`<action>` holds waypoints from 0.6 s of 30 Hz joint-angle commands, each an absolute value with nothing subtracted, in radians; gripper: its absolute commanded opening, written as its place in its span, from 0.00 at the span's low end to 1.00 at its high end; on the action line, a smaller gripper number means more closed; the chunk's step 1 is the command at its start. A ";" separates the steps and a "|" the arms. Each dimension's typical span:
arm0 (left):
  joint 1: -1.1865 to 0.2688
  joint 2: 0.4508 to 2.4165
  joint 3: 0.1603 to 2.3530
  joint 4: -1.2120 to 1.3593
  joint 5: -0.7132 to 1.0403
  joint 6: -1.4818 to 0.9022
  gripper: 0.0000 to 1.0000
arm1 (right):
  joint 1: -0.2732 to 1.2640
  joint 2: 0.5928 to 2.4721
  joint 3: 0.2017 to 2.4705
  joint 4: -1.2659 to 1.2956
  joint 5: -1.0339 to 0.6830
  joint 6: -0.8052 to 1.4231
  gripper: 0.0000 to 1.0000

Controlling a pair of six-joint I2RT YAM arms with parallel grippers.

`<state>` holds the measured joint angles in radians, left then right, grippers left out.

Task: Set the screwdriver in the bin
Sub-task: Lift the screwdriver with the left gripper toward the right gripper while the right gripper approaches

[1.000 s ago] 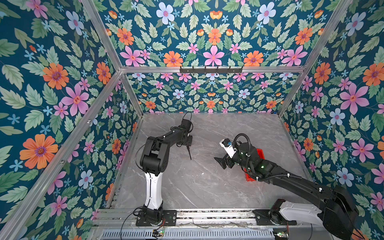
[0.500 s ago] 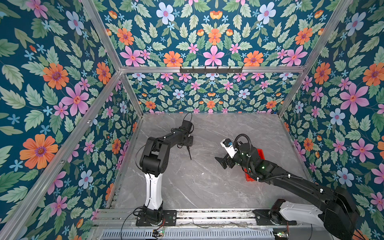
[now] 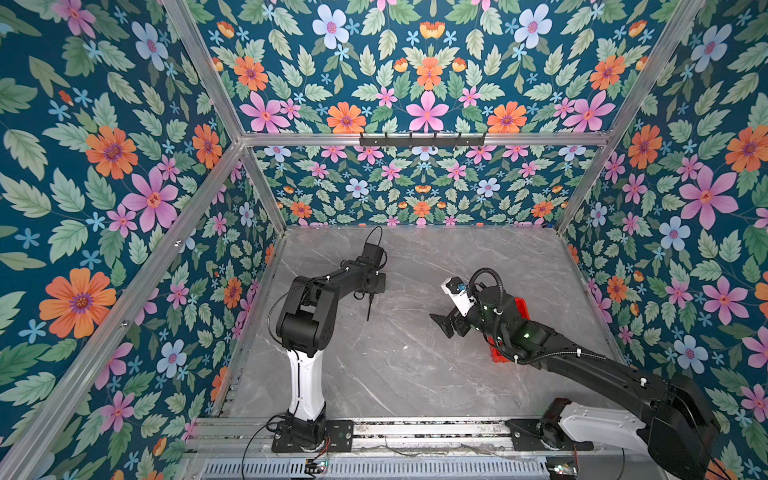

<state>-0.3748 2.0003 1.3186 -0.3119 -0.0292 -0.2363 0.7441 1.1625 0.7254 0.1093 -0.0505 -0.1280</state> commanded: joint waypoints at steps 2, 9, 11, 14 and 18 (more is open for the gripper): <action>-0.377 1.889 1.235 -0.141 -0.019 -0.281 0.00 | 0.744 1.147 0.722 0.162 -0.038 -0.041 0.99; -0.375 1.715 1.136 0.104 0.078 -0.378 0.00 | 0.692 1.184 0.843 0.081 -0.159 0.257 0.99; -0.372 1.680 1.127 0.151 0.142 -0.401 0.00 | 0.660 1.201 0.886 0.072 -0.215 0.377 0.99; -0.362 1.630 1.118 0.202 0.253 -0.450 0.00 | 0.596 1.232 0.920 0.109 -0.336 0.579 0.99; -0.347 1.566 1.069 0.350 0.402 -0.564 0.00 | 0.555 1.280 0.926 0.236 -0.447 0.729 0.99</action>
